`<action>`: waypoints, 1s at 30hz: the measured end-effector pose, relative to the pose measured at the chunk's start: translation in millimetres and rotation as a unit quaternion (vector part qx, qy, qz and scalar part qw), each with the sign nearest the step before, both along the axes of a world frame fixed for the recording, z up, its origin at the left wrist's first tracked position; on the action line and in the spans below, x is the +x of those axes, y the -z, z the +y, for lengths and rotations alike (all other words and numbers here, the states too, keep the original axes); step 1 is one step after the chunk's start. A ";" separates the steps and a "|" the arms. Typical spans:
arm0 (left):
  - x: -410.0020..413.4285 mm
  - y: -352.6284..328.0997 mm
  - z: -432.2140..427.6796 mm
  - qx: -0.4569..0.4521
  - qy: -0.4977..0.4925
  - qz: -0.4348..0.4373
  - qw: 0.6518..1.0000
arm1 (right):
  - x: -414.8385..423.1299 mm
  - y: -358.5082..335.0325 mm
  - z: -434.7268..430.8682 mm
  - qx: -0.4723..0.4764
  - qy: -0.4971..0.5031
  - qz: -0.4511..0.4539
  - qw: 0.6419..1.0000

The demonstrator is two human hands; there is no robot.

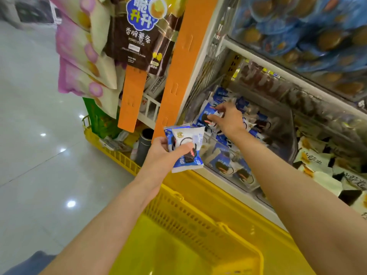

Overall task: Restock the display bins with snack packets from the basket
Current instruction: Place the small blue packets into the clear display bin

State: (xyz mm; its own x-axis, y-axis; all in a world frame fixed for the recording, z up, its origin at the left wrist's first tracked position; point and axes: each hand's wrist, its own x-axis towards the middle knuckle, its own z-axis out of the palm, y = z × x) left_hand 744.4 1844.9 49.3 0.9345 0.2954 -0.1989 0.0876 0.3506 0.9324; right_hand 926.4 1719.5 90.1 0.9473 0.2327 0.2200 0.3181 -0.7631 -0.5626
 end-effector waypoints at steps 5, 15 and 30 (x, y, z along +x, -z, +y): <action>5.1 2.6 2.7 -0.007 -0.001 -0.025 1.000 | 1.4 -2.1 0.3 -0.104 0.011 -0.111 0.988; 9.1 -8.9 -28.6 -0.058 -0.004 -0.033 0.998 | -133.8 -13.4 -30.8 0.058 -0.191 0.086 0.976; 65.8 -58.8 -23.0 0.294 0.014 -0.077 0.953 | -51.1 -44.8 -89.2 -0.038 0.031 0.002 0.999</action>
State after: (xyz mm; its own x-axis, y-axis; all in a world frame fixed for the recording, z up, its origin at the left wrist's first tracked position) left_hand 810.2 1822.0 108.1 0.9480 0.2888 0.1336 -0.0648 -0.2360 0.9696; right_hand 875.3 1630.3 134.9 0.9612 0.1894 0.2004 0.2669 -0.8222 -0.5028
